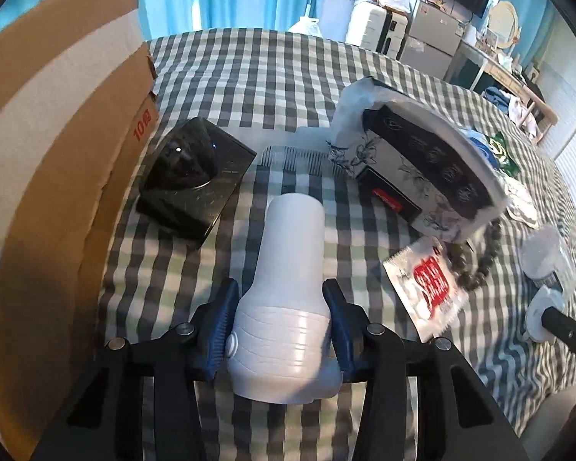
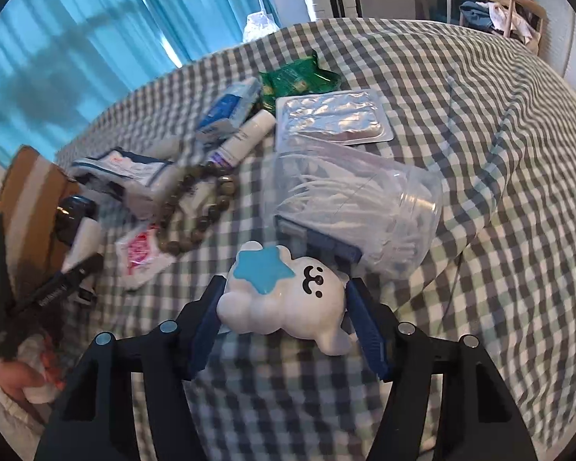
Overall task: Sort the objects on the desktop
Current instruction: 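Grasp the white plastic bottle with the left tool while the right tool grasps the white bear toy, then carry the bottle and bear toy into the cardboard box and open both tools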
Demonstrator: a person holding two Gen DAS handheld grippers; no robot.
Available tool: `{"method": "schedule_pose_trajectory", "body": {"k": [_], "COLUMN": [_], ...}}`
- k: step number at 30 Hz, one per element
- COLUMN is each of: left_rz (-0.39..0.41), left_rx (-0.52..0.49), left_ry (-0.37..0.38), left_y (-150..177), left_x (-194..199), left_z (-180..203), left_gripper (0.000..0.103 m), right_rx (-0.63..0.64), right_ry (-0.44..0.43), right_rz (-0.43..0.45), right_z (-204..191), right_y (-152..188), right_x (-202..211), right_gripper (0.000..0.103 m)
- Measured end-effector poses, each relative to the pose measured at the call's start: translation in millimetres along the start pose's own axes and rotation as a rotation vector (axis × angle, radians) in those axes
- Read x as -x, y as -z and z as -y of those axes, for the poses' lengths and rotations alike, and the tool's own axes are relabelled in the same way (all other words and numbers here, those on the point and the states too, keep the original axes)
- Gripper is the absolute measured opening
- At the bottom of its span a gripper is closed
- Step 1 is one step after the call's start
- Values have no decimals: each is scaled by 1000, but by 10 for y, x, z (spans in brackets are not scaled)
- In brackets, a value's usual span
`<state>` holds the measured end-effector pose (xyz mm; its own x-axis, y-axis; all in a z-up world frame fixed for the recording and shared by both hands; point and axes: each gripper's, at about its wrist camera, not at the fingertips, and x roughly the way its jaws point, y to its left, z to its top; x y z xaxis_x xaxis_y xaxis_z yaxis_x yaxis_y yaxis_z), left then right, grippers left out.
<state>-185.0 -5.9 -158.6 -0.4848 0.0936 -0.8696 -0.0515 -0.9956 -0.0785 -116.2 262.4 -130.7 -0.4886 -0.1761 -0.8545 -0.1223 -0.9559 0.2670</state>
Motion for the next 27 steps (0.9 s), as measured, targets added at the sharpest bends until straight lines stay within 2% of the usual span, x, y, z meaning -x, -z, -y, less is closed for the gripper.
{"method": "schedule_pose_trajectory", "body": {"k": [11,16,27], "left_rz": [64,101,267], "left_rx": [-49,-49,-45], "left_ry": [42,46,59], "left_y": [200,166,110], "left_x": [632,860,1698], "left_z": [112,174,141], "left_gripper": [46,46,46], "right_rx": [61,100,215], "right_ry": [-10,-31,-106], "right_rz": [48,106,220], "right_z": [-323,-511,-1082], "right_y": [134,211,365], "right_x": [421,737,1396], "right_gripper": [63,63,63]}}
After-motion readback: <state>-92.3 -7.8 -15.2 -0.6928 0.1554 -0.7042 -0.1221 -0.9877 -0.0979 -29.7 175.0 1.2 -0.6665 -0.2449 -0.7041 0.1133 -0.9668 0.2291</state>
